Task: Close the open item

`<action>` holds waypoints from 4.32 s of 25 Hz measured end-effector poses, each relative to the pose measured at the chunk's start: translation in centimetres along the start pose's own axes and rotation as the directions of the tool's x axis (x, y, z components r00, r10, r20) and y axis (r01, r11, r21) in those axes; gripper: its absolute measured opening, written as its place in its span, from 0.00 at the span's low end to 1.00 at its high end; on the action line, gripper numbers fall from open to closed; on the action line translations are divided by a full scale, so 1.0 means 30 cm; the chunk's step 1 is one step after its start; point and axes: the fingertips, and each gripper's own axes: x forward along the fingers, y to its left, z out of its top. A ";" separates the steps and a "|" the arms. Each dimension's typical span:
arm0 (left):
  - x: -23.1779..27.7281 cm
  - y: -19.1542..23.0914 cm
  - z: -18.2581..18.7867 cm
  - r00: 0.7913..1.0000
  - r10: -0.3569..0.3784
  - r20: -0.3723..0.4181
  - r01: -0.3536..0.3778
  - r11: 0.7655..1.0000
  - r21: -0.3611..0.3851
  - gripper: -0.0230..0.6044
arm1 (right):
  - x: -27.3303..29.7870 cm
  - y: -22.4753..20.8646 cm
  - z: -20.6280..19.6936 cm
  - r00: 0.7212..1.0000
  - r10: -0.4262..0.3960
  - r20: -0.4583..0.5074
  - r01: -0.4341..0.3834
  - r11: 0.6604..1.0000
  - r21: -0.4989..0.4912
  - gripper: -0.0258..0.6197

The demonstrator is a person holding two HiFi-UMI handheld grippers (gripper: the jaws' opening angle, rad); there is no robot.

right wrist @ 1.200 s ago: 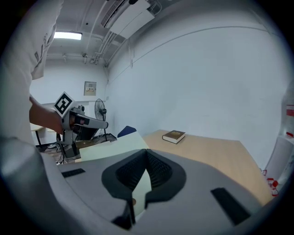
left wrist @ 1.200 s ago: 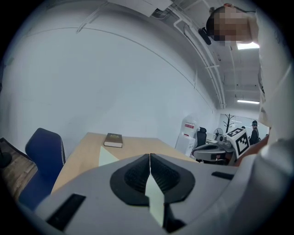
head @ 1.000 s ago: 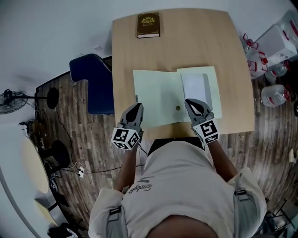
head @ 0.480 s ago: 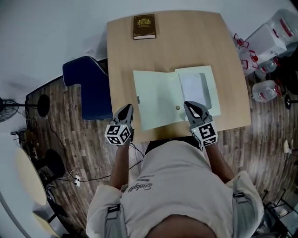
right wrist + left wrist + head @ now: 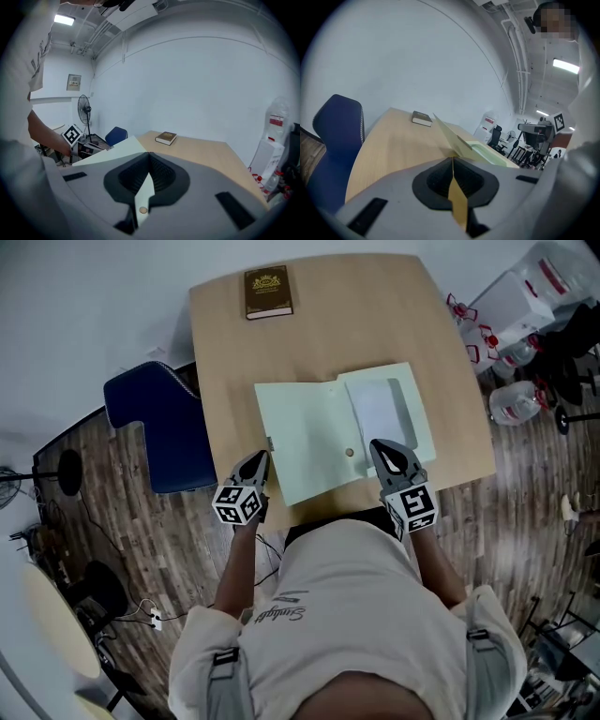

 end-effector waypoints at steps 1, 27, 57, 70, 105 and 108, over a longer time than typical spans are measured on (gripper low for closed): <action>0.006 -0.009 -0.002 1.000 -0.020 -0.005 0.020 1.000 0.005 0.06 | 0.000 -0.002 0.001 1.000 -0.007 -0.002 0.007 1.000 0.001 0.02; 0.235 -0.392 0.073 0.963 -0.268 -0.039 0.271 0.953 0.137 0.06 | -0.122 -0.219 -0.051 0.995 -0.096 0.037 0.093 0.992 0.090 0.02; 0.615 -0.753 0.070 0.941 -0.307 -0.142 0.335 0.904 0.265 0.06 | -0.357 -0.616 -0.236 0.979 -0.205 0.005 0.201 0.961 0.190 0.02; 0.781 -0.845 -0.008 0.929 -0.288 -0.232 0.349 0.889 0.295 0.06 | -0.380 -0.756 -0.324 0.979 -0.203 -0.013 0.201 0.953 0.227 0.02; 1.004 -0.870 -0.158 0.908 -0.165 -0.385 0.330 0.848 0.415 0.06 | -0.386 -0.804 -0.481 0.981 -0.174 -0.090 0.192 0.940 0.280 0.02; 1.006 -0.887 -0.213 0.875 -0.087 -0.477 0.368 0.759 0.537 0.06 | -0.388 -0.800 -0.483 0.981 -0.169 -0.089 0.188 0.942 0.279 0.02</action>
